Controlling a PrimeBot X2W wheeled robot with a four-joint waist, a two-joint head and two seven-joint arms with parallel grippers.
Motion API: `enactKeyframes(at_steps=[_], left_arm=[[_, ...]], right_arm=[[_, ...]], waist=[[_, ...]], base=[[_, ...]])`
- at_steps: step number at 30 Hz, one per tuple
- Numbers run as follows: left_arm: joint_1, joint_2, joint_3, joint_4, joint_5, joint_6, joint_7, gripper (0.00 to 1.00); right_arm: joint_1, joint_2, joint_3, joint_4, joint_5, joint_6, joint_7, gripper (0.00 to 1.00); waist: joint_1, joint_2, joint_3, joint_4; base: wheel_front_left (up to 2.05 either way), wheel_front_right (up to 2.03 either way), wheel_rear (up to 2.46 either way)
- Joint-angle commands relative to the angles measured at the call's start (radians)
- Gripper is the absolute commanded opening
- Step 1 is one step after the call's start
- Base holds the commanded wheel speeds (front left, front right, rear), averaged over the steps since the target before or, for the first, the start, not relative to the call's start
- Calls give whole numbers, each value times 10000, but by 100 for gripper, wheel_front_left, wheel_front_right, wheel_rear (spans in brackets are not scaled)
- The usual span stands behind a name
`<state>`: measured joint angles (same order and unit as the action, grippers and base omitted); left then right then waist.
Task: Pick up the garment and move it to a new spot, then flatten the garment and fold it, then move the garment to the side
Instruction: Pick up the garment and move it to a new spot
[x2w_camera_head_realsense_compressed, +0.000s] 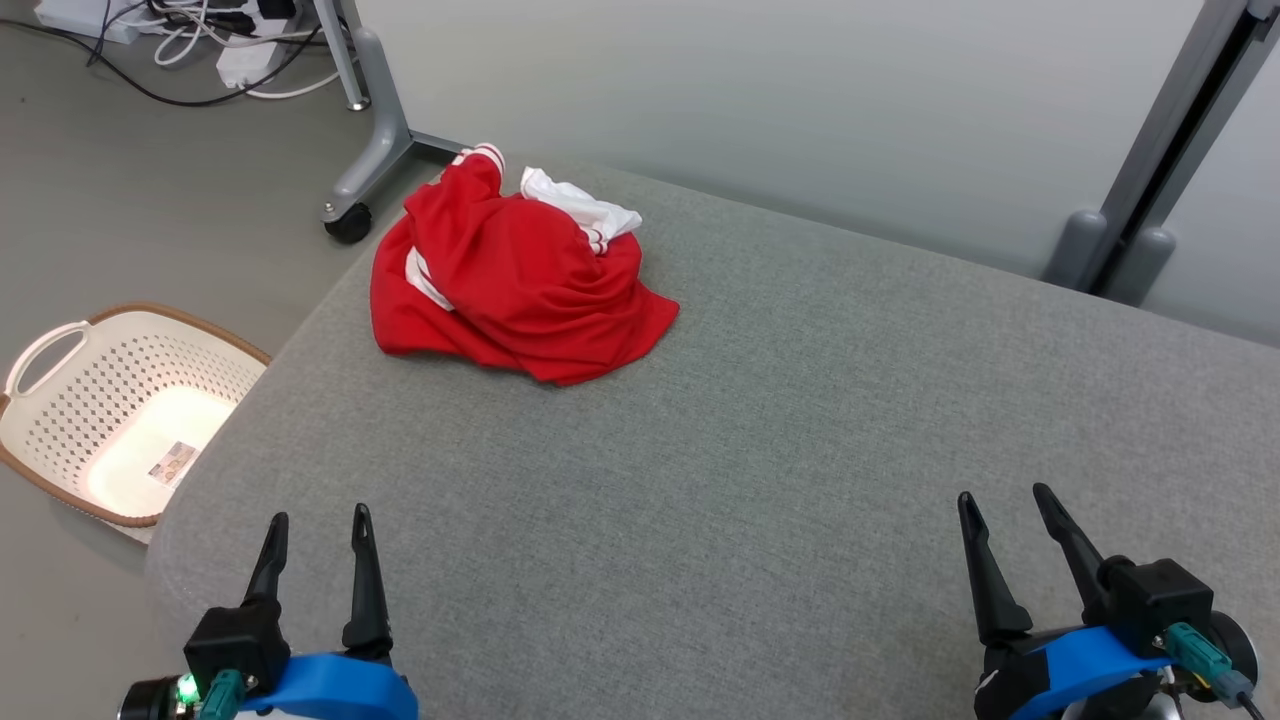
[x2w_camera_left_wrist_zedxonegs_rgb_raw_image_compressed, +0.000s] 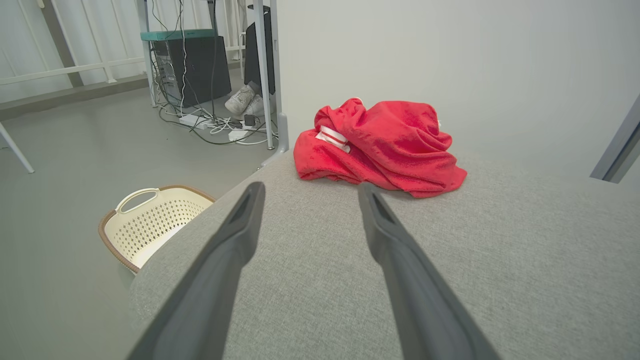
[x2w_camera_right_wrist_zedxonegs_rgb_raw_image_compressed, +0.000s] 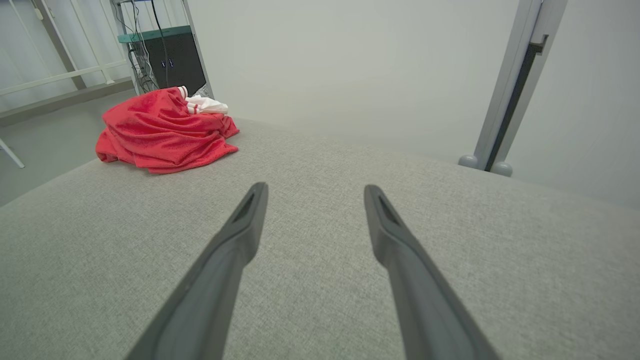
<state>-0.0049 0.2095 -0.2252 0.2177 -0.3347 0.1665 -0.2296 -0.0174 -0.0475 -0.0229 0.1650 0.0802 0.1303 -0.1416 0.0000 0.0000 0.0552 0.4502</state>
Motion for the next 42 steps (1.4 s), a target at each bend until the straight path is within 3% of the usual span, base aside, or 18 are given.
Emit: enactKeyframes(at_steps=[1,6,11,20,28,35,36,38,42], left_arm=[[-146,100,-23,-79,22,-51,105,100],[-980,627,191,-1216,-123,-156,1110,100],[-2311,1558,1011,-2385,-742,-204,3029,100],[-4584,3152,2350,-617,-2178,-415,6032,100],[-4801,3521,3436,673,-3230,109,7097,100],[-4539,3291,3908,1330,-3907,319,7501,100],[-4524,3155,3916,1376,-4068,343,7656,89],[-4532,3063,3946,1387,-4270,304,7842,0],[-4545,2985,3965,1274,-4495,93,7879,0]], right_arm=[[-142,-52,1,-8,-21,8,-42,100],[-235,-54,-43,-168,-106,7,37,100],[-411,-54,-10,-341,-112,7,44,100],[-925,-55,262,-901,-402,7,226,100],[-1328,-43,79,-1786,-803,7,144,100],[-1480,-43,-15,-1932,-665,7,-57,100],[-1493,-43,-33,-1913,-623,7,-84,100],[-1521,-45,-44,-1846,-549,7,-105,100],[-1591,-43,-13,-1659,-435,7,-220,100]], waist=[[0,0,42,-34],[0,0,372,-236],[0,0,949,-687],[0,0,2562,-2347],[0,0,3848,-3817],[0,0,4377,-4462],[0,0,4392,-4504],[0,0,4376,-4570],[0,0,4123,-4615]], base=[[0,0,0],[0,0,0],[0,0,0],[0,0,0],[0,0,0],[0,0,0],[0,0,0],[0,0,0],[0,0,0]])
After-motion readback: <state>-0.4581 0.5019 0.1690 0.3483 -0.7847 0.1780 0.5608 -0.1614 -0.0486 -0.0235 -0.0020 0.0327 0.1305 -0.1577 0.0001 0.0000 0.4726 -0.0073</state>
